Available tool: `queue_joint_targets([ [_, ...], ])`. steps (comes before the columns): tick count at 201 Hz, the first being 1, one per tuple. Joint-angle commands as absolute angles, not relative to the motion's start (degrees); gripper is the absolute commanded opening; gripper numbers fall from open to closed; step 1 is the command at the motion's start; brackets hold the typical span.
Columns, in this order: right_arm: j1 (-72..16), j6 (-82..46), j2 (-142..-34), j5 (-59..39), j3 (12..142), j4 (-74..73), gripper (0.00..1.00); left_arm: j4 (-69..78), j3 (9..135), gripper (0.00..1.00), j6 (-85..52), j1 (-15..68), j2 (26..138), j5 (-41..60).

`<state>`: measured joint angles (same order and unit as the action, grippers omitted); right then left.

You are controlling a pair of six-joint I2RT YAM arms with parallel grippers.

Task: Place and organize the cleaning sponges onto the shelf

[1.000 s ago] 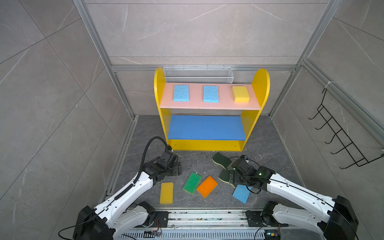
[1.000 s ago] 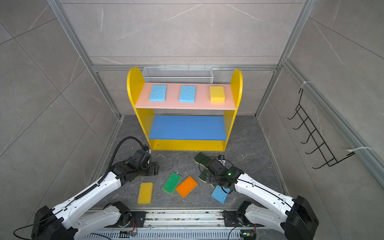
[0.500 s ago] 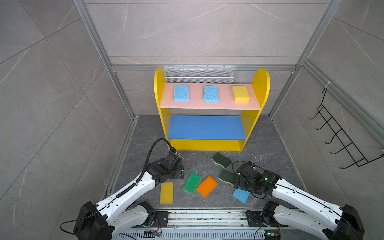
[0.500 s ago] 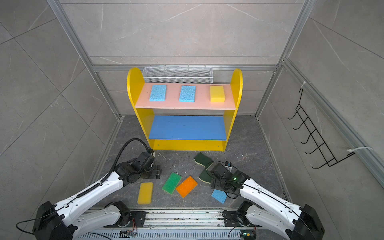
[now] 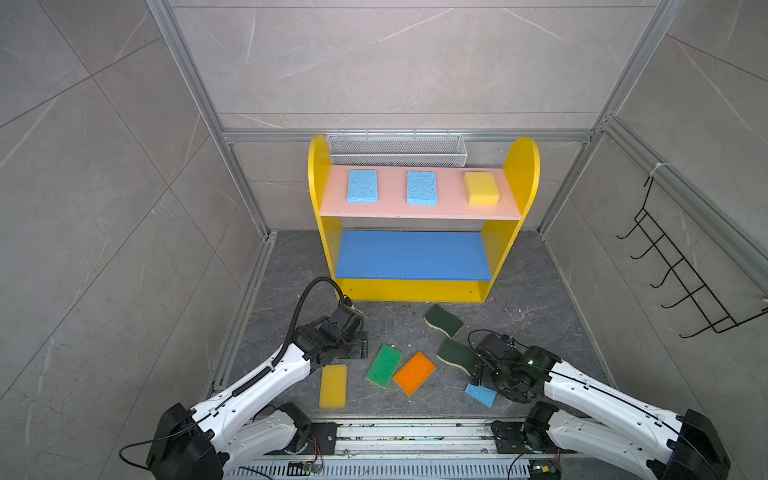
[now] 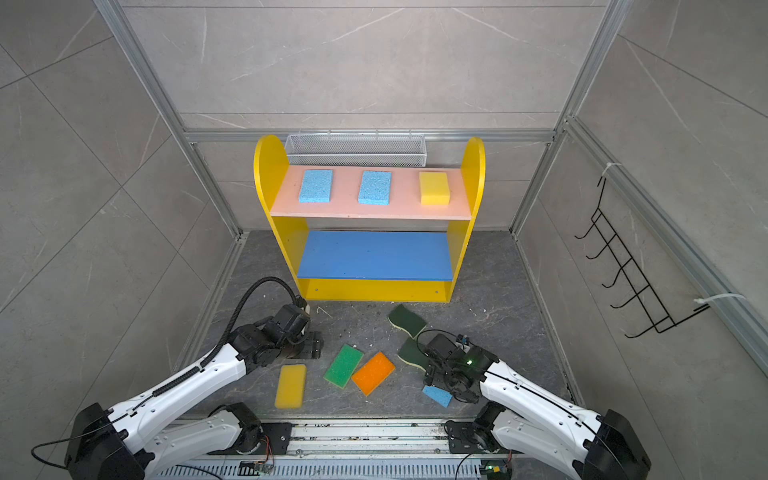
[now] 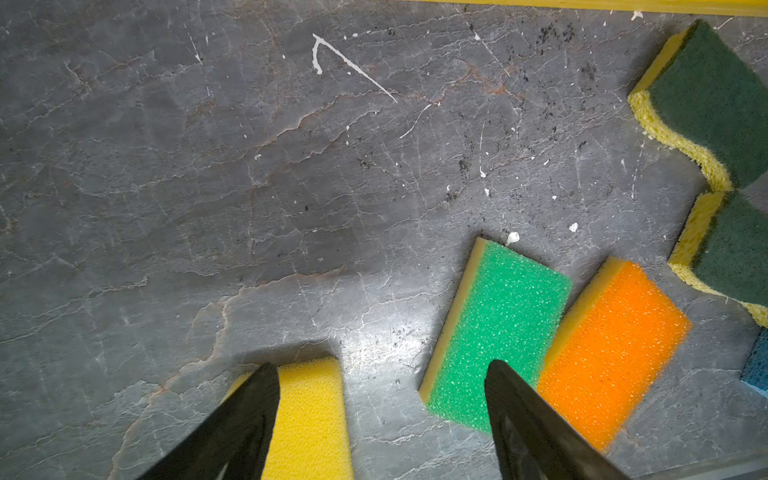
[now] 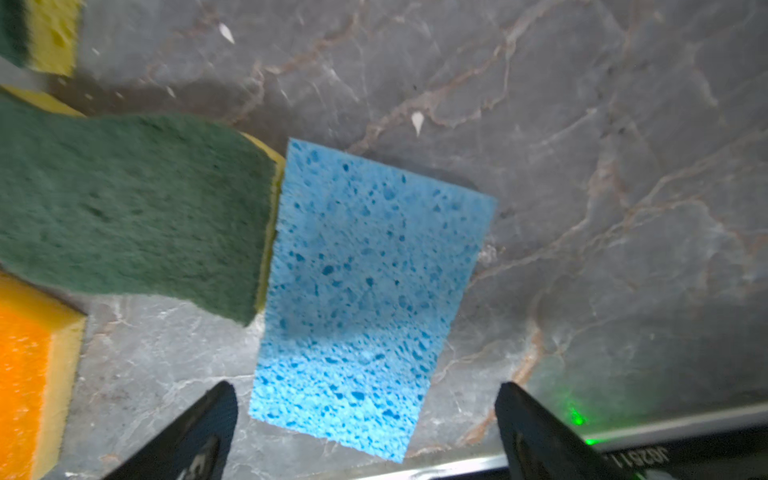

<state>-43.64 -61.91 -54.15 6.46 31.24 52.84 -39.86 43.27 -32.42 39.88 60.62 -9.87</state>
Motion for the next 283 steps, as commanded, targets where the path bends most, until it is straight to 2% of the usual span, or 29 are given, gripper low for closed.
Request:
queue_joint_targets([
  [1, -43.7, -63.3, -52.4, 5.3, 30.5, 54.6, 0.99, -41.0, 45.6, 0.81, -33.5, 40.1, 60.8, -9.3],
  [50, -44.9, -66.1, -50.6, 3.6, 27.6, 52.0, 0.99, -41.0, 45.4, 0.81, -34.0, 40.1, 60.6, -9.3],
  [109, -50.3, -68.2, -56.8, 5.4, 28.9, 49.5, 0.99, -41.6, 45.1, 0.81, -34.3, 40.1, 59.9, -9.5],
  [177, -50.6, -67.9, -62.3, 5.7, 30.1, 45.2, 0.99, -42.9, 44.5, 0.81, -34.6, 40.1, 58.3, -10.2],
  [283, -50.6, -67.0, -58.7, 9.3, 33.0, 49.6, 0.99, -42.8, 44.3, 0.81, -34.9, 40.1, 58.5, -10.4],
])
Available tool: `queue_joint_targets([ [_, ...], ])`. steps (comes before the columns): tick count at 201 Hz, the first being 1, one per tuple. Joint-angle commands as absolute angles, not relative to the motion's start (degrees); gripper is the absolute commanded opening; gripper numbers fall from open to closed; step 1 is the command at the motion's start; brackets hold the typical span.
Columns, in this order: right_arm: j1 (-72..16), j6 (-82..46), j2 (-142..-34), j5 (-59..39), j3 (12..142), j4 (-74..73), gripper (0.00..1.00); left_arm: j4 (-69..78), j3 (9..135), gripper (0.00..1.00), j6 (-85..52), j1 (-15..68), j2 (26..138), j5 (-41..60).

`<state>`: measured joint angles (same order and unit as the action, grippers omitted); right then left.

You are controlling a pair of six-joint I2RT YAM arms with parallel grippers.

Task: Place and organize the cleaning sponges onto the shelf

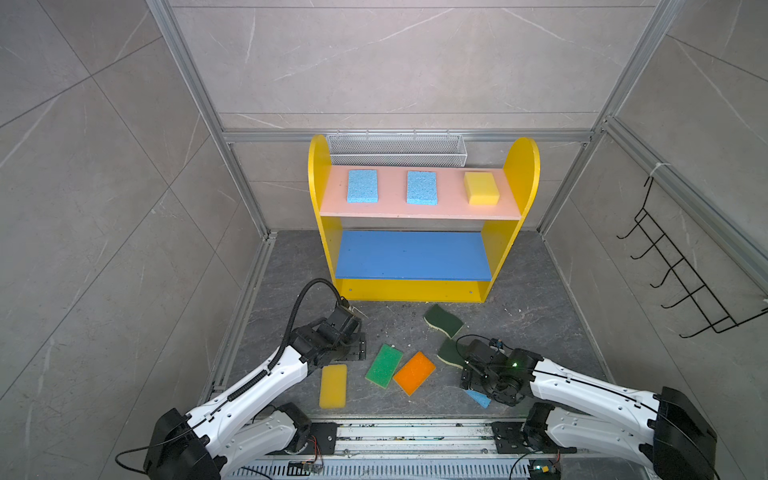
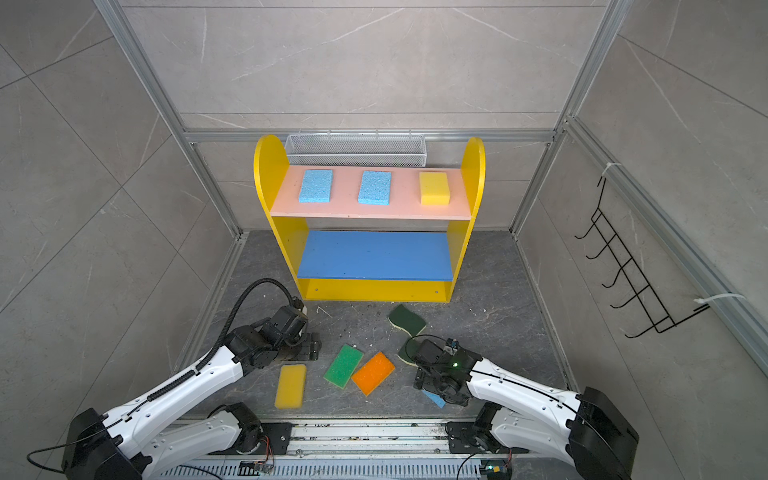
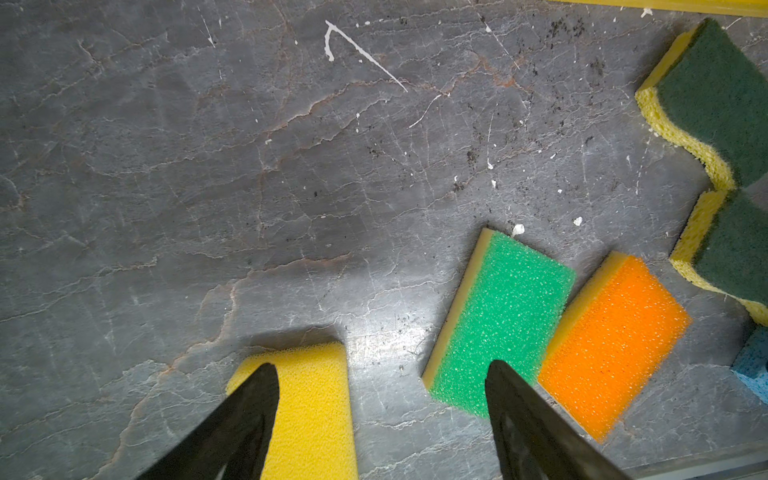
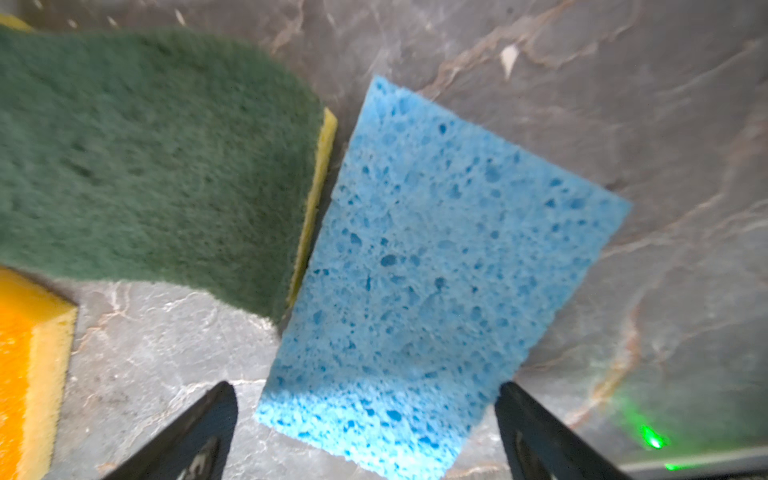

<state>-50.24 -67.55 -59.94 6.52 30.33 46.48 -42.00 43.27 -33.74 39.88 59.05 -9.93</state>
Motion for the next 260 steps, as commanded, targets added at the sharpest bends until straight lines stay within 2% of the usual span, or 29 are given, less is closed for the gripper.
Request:
queue_joint_targets([
  [1, -50.6, -66.9, -58.7, 9.3, 33.0, 49.6, 0.99, -42.8, 44.3, 0.81, -34.9, 40.1, 58.5, -10.4],
  [46, -50.5, -58.7, -61.9, 13.8, 40.7, 51.9, 0.99, -42.7, 44.2, 0.81, -34.9, 40.1, 58.4, -10.5],
  [104, -49.2, -43.0, -69.6, 11.7, 46.7, 48.8, 0.99, -43.4, 43.7, 0.81, -35.1, 40.1, 57.6, -10.9],
  [155, -48.5, -39.6, -73.2, 9.4, 46.6, 46.9, 1.00, -44.5, 42.8, 0.81, -36.3, 40.1, 55.5, -11.9],
  [260, -46.9, -36.4, -84.1, 12.8, 48.4, 43.3, 0.99, -44.8, 43.3, 0.81, -36.9, 40.1, 55.8, -13.1],
])
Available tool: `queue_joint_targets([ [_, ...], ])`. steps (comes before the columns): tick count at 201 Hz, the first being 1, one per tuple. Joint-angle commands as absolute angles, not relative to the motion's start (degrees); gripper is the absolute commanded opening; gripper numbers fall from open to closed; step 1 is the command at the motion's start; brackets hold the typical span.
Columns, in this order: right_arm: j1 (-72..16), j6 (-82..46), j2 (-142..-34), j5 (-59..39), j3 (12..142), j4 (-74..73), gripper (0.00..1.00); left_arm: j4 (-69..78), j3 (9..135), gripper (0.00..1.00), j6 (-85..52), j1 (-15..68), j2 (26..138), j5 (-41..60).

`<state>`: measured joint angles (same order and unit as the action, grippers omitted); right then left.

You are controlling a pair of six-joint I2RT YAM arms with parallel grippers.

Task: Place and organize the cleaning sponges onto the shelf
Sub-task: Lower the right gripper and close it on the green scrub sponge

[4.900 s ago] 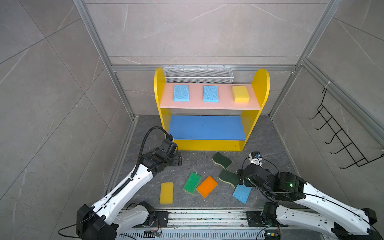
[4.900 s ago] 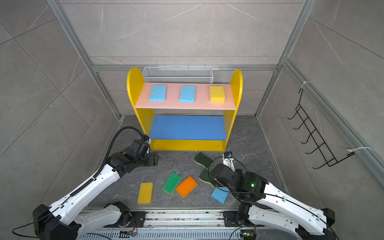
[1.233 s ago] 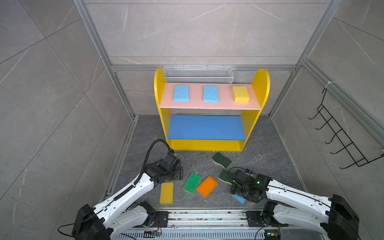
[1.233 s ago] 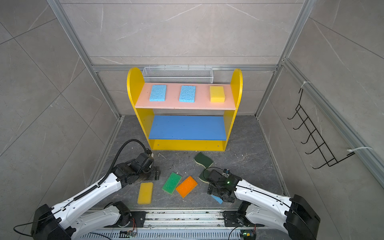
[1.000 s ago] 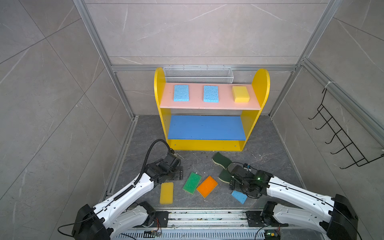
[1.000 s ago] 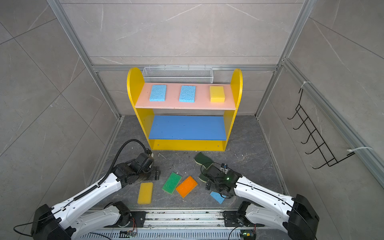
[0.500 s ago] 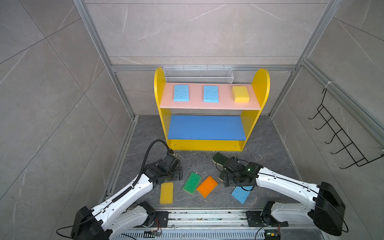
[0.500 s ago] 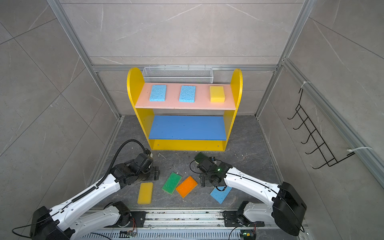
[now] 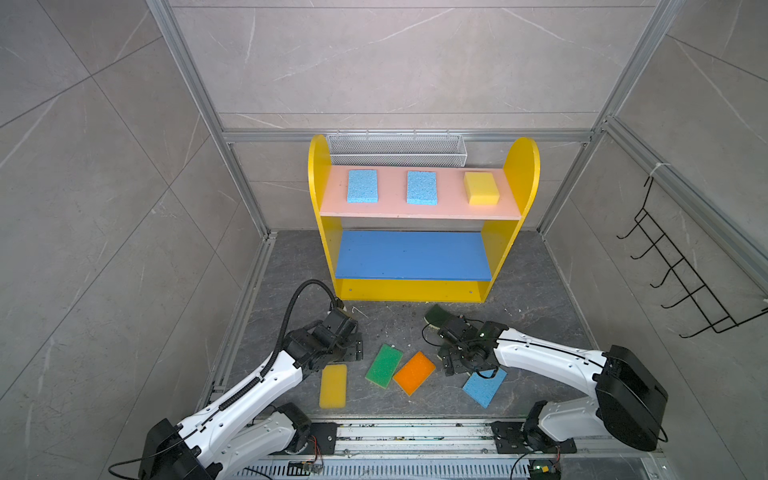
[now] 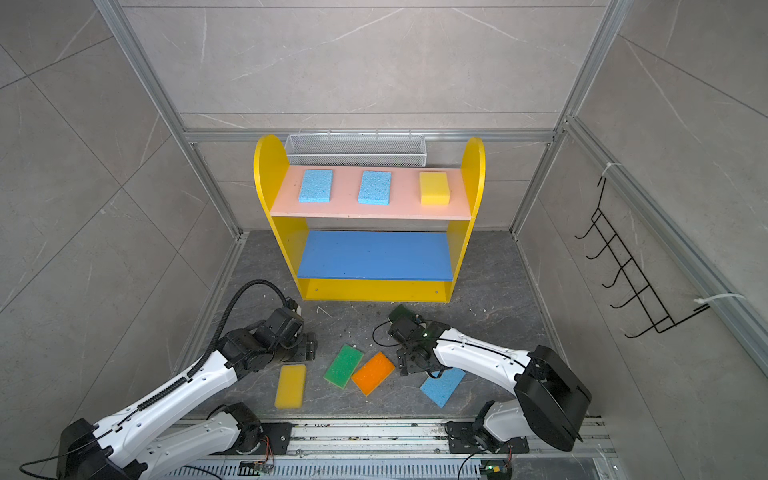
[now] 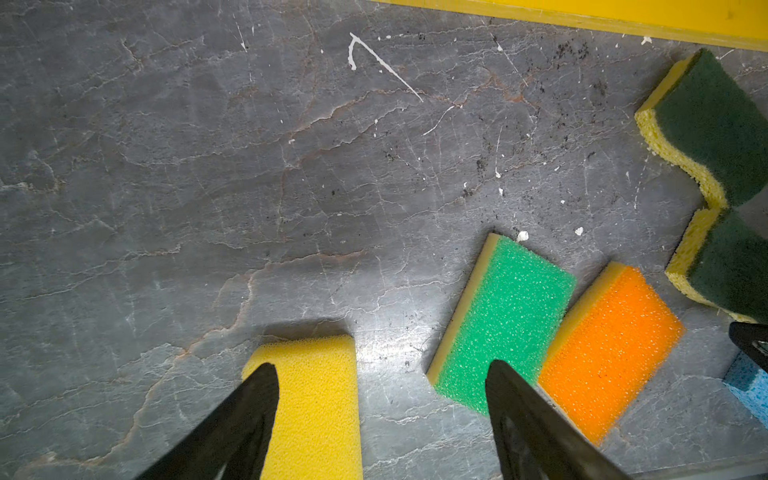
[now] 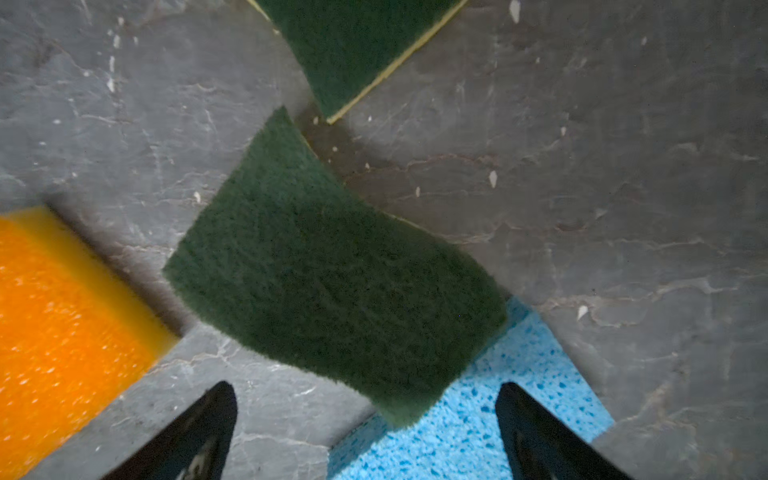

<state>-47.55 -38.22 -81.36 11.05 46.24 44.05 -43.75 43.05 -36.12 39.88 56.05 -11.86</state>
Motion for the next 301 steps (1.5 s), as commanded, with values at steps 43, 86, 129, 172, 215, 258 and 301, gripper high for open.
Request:
queue_joint_targets([
  [43, -44.2, -33.8, -88.0, 12.2, 50.4, 40.9, 1.00, -45.2, 44.0, 0.81, -36.9, 40.1, 56.8, -14.1],
  [86, -41.0, -31.8, -90.3, 11.9, 52.4, 38.5, 1.00, -45.5, 44.8, 0.81, -36.8, 40.1, 57.6, -14.9],
  [129, -40.4, -29.7, -92.8, 12.5, 56.4, 37.8, 0.99, -45.3, 44.8, 0.81, -37.1, 40.1, 58.3, -14.9],
  [172, -40.2, -30.2, -90.0, 11.9, 55.7, 39.3, 1.00, -46.3, 44.7, 0.81, -37.2, 40.1, 57.0, -15.0],
  [215, -39.6, -30.7, -86.4, 12.7, 51.9, 41.3, 1.00, -46.7, 44.2, 0.81, -37.7, 40.1, 55.1, -15.0],
  [258, -37.3, -30.7, -85.7, 10.6, 49.8, 40.4, 0.99, -47.0, 43.6, 0.82, -38.8, 40.1, 53.3, -14.5],
  [301, -36.3, -29.5, -85.4, 9.2, 47.8, 39.2, 1.00, -47.2, 43.6, 0.82, -39.3, 40.1, 53.4, -14.5],
])
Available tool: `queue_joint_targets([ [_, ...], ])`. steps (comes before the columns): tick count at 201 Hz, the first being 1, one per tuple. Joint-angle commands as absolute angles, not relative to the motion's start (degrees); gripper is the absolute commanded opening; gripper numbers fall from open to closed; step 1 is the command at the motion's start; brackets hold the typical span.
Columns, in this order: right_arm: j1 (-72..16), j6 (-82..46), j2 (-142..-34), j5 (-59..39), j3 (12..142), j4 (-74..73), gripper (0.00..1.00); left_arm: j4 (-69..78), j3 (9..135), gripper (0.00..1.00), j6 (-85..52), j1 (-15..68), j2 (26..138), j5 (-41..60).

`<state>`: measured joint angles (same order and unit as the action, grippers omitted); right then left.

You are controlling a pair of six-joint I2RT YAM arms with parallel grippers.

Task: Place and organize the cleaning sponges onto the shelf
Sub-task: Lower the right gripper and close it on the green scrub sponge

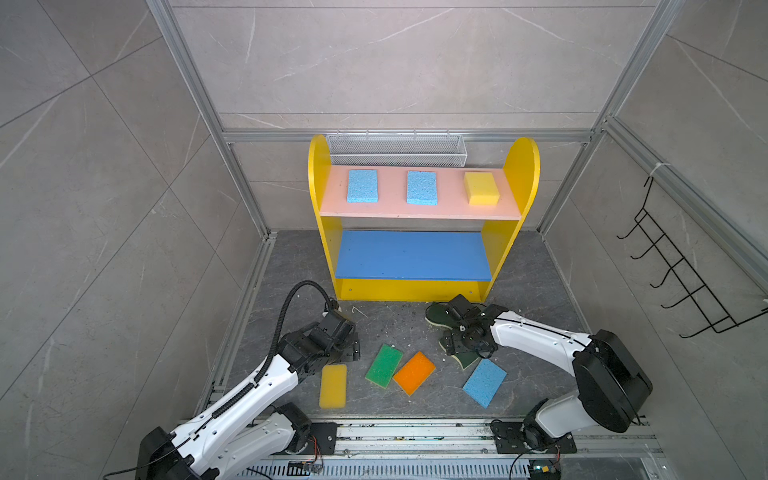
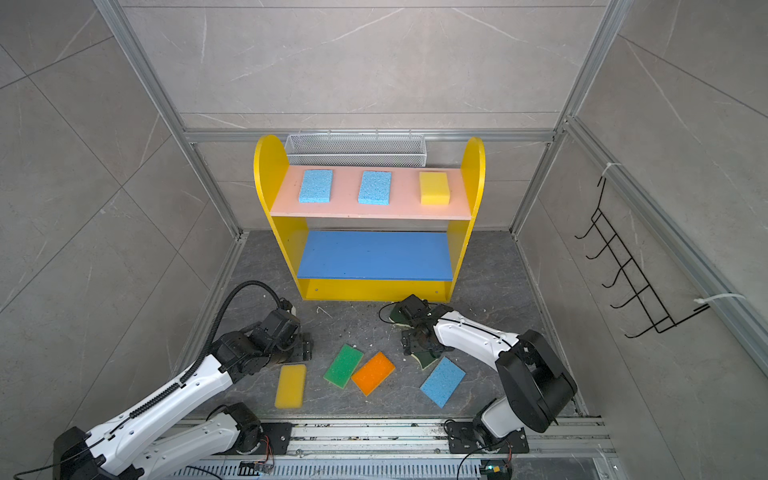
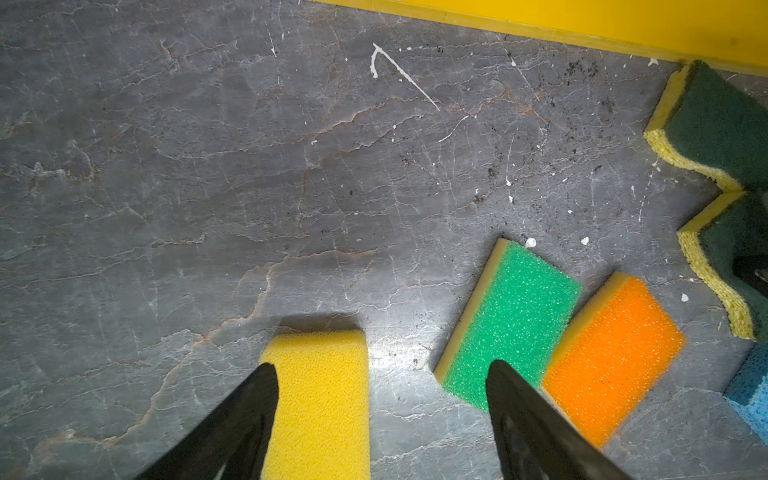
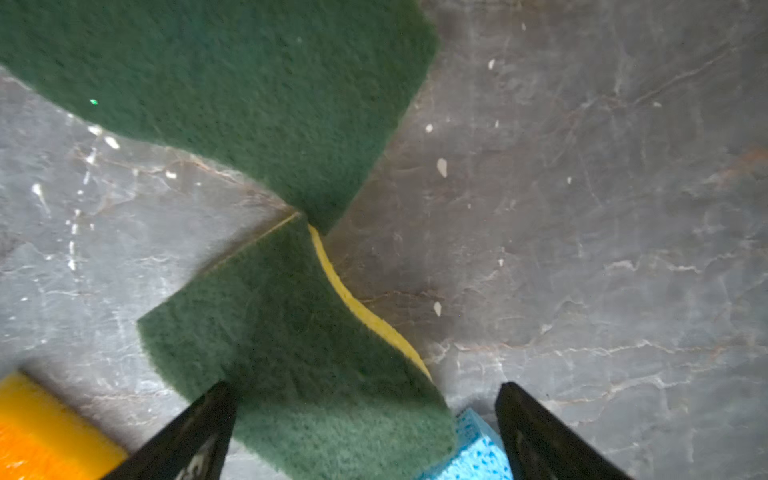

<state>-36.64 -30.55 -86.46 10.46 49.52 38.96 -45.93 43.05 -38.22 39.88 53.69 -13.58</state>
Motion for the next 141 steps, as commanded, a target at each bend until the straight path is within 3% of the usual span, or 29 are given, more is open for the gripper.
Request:
queue_joint_targets([
  [1, -36.3, -29.4, -85.4, 9.1, 47.8, 39.1, 1.00, -47.2, 43.6, 0.82, -39.3, 40.1, 53.4, -14.5],
  [141, -36.3, -27.3, -82.9, 5.2, 46.1, 36.9, 0.99, -48.4, 44.5, 0.82, -41.0, 40.2, 52.4, -14.4],
])
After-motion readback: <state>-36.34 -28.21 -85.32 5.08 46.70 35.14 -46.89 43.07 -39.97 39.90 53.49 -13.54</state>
